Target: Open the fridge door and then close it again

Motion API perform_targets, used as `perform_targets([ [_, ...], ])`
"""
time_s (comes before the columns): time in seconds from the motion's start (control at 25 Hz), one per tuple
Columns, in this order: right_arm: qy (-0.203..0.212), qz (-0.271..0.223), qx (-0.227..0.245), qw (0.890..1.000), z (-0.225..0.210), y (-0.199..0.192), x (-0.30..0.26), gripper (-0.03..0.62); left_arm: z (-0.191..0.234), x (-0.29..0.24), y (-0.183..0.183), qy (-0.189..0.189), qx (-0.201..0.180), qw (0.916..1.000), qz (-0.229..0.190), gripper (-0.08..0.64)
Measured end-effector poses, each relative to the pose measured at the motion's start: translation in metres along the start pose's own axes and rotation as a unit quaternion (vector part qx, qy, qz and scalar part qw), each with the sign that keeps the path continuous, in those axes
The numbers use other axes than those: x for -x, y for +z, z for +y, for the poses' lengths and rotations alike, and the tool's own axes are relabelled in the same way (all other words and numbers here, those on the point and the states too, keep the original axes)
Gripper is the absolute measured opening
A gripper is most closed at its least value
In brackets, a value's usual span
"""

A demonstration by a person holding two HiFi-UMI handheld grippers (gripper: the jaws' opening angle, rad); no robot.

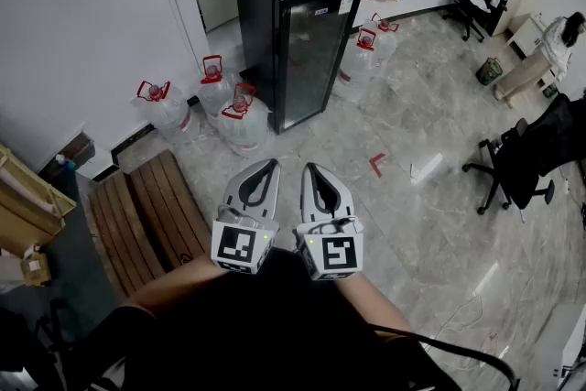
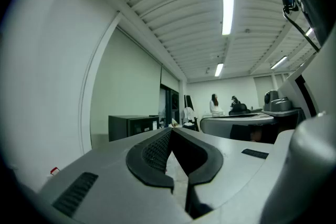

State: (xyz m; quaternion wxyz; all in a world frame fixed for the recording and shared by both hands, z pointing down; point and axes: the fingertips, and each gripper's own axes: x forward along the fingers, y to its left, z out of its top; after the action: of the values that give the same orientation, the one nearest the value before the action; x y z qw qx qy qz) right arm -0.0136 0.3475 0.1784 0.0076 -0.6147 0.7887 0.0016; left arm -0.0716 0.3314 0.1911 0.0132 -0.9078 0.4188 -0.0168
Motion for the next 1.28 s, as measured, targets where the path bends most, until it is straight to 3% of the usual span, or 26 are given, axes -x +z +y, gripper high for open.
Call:
perform_targets([
  [0.4,0.012,-0.004,0.003,1.000,-0.025,0.000,-0.002,0.015,-0.013,-0.021,0.004,0.010,-0.003,0.9999,0.002,0.006],
  [0.92,0.014,0.014,-0.034,0.999,-0.082,-0.019,0.005,0.015,-0.047,-0.054,-0.013,0.023,0.017,0.9992,0.030,0.006],
  [1.12,0.022,0.023,-0.039,0.999,-0.095,-0.033,-0.015,0.015,-0.035,-0.073,-0.024,0.040,0.016,0.9983,0.039,0.006],
  [1.28,0.025,0.039,-0.034,0.998,-0.099,-0.047,-0.058,0.015,0.001,-0.096,-0.040,0.053,0.013,0.9976,0.043,0.006],
])
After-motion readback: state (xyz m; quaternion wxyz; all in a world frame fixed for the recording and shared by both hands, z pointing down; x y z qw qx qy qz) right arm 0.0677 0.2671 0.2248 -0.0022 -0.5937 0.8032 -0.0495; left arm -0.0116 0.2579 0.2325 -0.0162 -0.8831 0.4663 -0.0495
